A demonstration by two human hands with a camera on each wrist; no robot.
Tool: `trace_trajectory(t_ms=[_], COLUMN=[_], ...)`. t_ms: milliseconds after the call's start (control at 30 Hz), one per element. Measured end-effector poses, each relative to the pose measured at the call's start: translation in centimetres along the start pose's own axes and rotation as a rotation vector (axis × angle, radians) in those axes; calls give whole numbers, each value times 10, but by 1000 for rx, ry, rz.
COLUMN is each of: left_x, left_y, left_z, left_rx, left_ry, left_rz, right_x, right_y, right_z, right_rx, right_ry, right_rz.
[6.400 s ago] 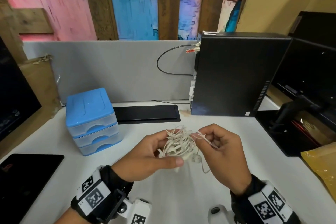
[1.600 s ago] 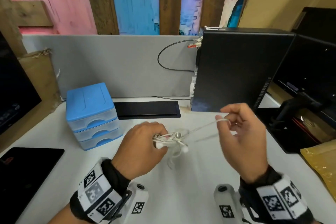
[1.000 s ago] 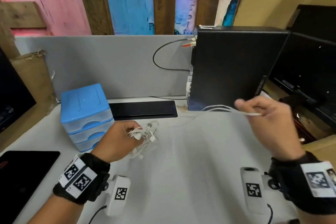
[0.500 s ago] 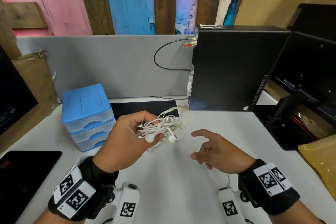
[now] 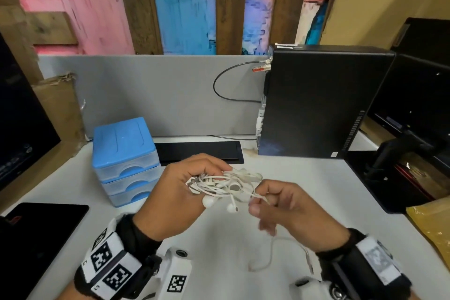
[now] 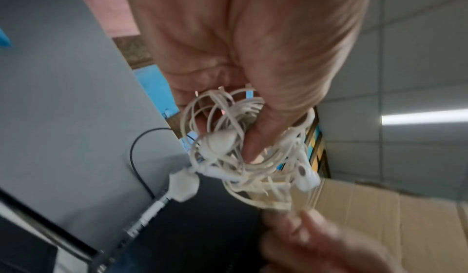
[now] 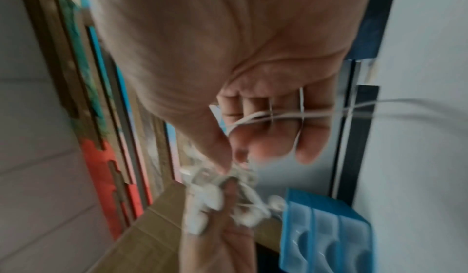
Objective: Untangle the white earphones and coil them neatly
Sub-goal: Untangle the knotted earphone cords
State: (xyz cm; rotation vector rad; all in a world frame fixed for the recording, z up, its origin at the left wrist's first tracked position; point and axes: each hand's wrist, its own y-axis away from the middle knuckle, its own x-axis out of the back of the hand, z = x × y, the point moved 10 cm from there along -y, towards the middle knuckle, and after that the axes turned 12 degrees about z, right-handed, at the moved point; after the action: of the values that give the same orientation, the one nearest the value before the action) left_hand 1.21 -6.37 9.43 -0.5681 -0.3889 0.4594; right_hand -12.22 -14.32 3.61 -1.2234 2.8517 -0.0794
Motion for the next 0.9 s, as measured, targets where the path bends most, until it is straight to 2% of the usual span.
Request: trace_trajectory(t_ms=[167,300,500,667,900], left_x=[13,6,-12,-3,1], left_y=[-4,-1,5,4,4], left_z=[6,15,9,9,9], left_rx=[-146,-194,-23,73,62], left_ry=[-283,-305,-183,-133,-142], left_rz=[67,51,-35,48,154], right_x=[14,5,13,12,5], right_y=[9,17,18,21,22], right_z=[-37,-43,-49,-51,-41], right_rx=[117,155,255,254,232], right_ry=[89,127,253,300,425], right_rz=[68,52,204,168,204])
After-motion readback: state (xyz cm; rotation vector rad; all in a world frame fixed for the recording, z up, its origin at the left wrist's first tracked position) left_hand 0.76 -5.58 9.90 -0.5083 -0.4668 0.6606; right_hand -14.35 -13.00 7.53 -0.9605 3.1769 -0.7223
